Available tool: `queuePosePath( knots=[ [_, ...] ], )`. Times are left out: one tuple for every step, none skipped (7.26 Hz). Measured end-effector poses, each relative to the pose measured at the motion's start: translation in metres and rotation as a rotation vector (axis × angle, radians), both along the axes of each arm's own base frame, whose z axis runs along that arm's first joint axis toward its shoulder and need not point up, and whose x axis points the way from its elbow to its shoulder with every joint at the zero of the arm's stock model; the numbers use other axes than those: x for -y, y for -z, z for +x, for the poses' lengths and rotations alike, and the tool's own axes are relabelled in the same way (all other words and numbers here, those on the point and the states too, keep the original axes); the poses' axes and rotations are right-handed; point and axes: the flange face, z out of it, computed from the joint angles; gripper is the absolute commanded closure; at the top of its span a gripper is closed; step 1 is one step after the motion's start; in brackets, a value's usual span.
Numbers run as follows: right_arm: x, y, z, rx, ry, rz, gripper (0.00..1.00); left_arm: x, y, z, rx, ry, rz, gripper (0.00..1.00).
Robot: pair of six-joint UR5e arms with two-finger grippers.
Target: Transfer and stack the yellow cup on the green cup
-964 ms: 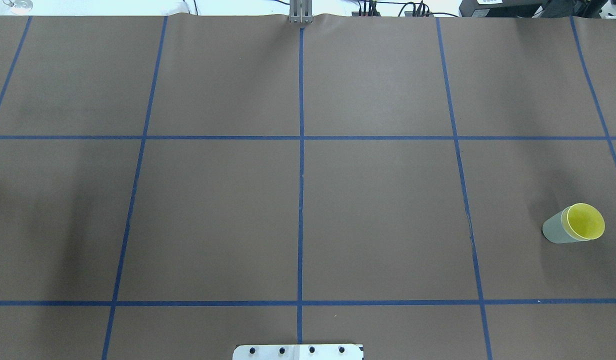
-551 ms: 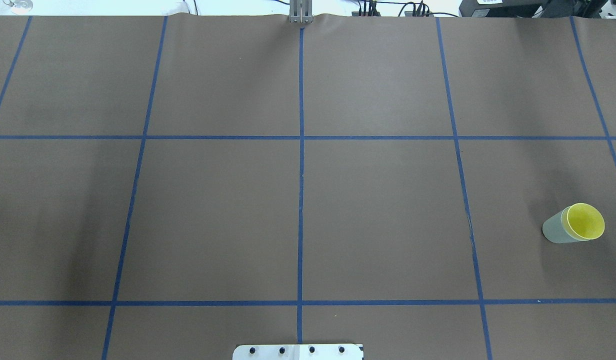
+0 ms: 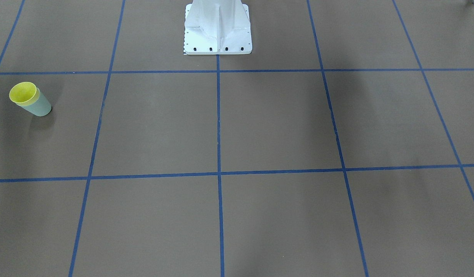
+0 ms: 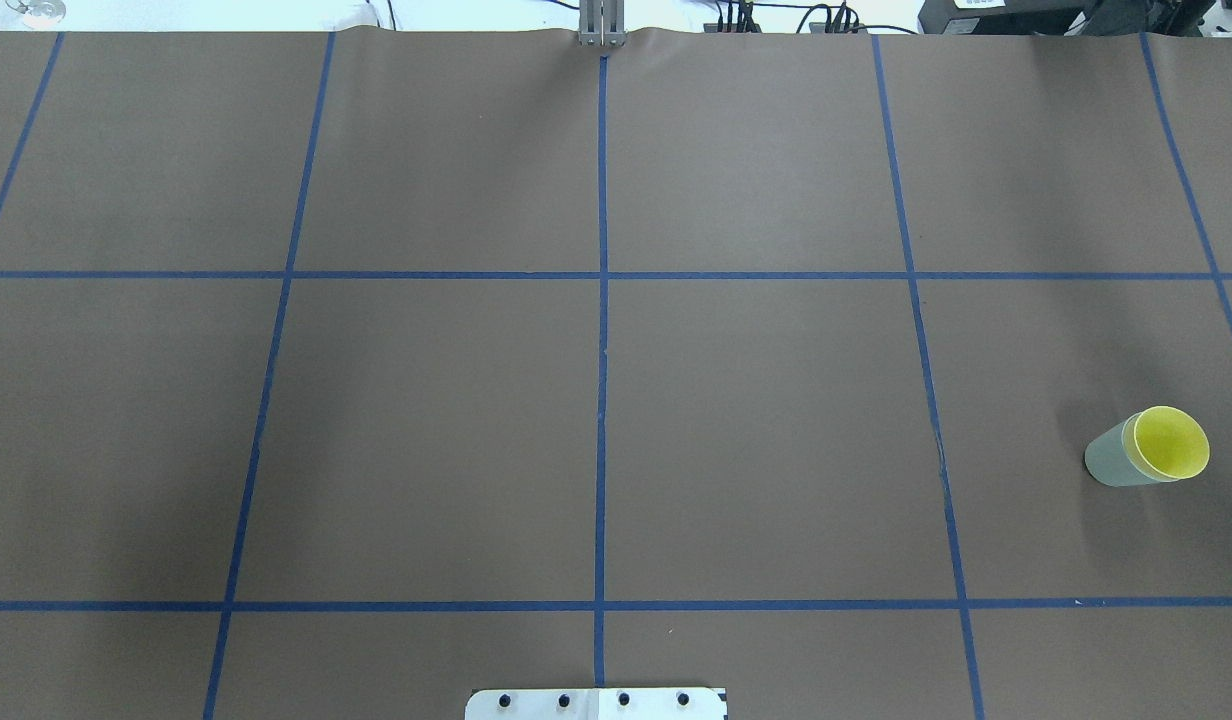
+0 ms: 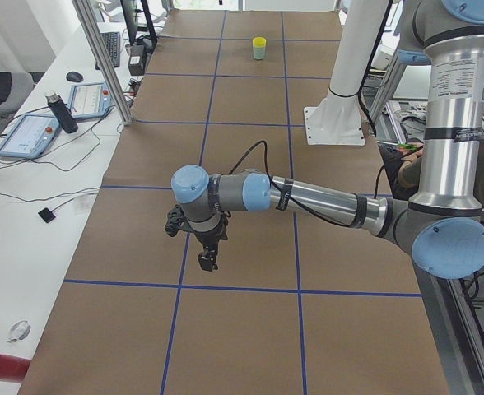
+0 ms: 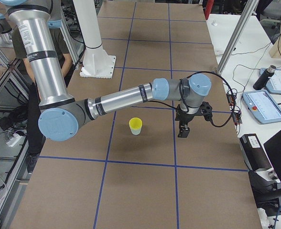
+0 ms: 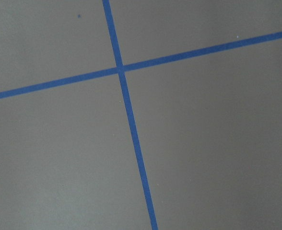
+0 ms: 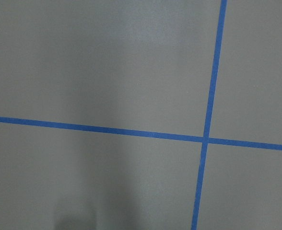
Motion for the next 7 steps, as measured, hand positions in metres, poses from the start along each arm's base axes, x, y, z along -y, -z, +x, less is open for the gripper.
queuePosePath(
  knots=[
    [-0.007, -0.005, 0.009, -0.001, -0.014, -0.002, 0.00, 0.002, -0.002, 0.000, -0.004, -0.002, 0.030, 0.00],
    [-0.015, -0.007, 0.014, -0.003, -0.022, -0.001, 0.00, 0.003, -0.004, 0.001, -0.007, -0.003, 0.060, 0.00],
    [-0.018, -0.007, 0.015, 0.000, -0.026, 0.001, 0.00, 0.005, -0.004, 0.001, -0.009, -0.003, 0.079, 0.00],
    [-0.019, -0.005, 0.015, 0.000, -0.027, 0.001, 0.00, 0.007, -0.001, 0.002, -0.011, -0.002, 0.090, 0.00],
    [-0.020, -0.005, 0.015, -0.002, -0.028, 0.000, 0.00, 0.008, 0.001, 0.002, -0.016, -0.001, 0.094, 0.00],
    [-0.023, -0.004, 0.015, 0.001, -0.028, 0.000, 0.00, 0.005, 0.001, 0.003, -0.032, -0.001, 0.091, 0.00],
    [-0.027, -0.002, 0.014, 0.003, -0.026, 0.004, 0.00, 0.000, -0.003, 0.003, -0.048, -0.001, 0.081, 0.00]
  ],
)
